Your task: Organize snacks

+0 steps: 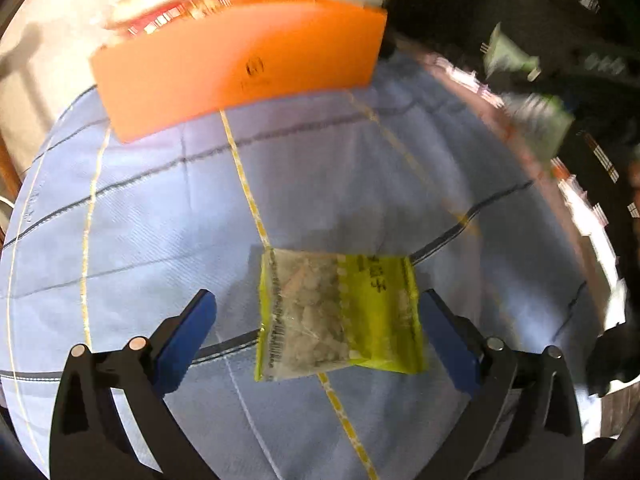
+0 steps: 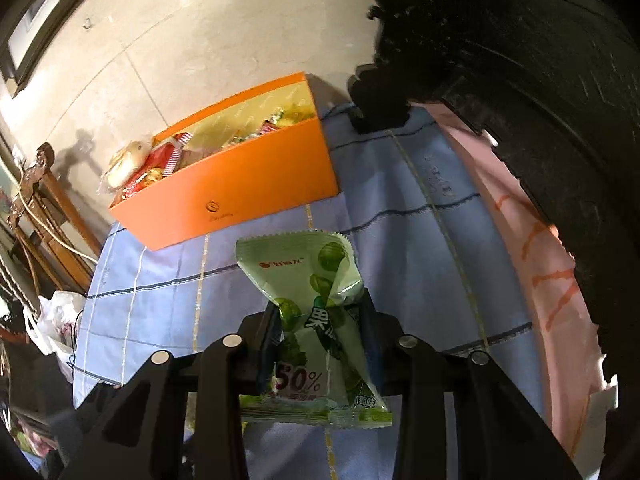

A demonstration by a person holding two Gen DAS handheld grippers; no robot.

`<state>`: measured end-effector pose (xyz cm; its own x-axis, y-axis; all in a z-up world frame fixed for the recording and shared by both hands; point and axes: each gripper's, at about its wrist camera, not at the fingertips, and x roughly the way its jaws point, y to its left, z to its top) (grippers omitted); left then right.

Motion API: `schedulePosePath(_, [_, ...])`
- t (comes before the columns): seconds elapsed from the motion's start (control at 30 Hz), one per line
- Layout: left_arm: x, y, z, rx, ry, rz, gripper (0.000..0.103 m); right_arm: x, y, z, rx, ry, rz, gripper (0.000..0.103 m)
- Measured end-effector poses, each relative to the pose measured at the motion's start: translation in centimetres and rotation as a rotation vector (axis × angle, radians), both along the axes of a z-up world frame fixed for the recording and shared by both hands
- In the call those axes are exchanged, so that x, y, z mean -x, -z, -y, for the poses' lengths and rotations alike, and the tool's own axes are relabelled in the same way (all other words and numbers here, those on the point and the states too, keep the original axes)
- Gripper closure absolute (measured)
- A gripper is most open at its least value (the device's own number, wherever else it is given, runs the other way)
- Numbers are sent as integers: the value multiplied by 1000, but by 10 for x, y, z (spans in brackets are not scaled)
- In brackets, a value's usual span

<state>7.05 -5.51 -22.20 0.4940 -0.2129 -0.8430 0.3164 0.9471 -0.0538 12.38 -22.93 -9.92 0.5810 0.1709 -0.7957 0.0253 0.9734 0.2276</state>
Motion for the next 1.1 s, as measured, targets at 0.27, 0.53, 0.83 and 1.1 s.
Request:
schedulePosePath(0.27, [-5,-2,9,104,20,-109,57,1,9,5,-5,19,-43,66])
schedulePosePath(0.53, [-6,-41,-20,222,-21,-50,79,0,-15,3,-27,-4,17,66])
schedulePosePath(0.83, [-13,-49,-30,293,-51,-67,80,2,-25,2,-56,-2,45,66])
schedulePosePath(1.1, [-70,-177,-46,207,-78,202,80,-38,-86,-8,-104,-44,178,66])
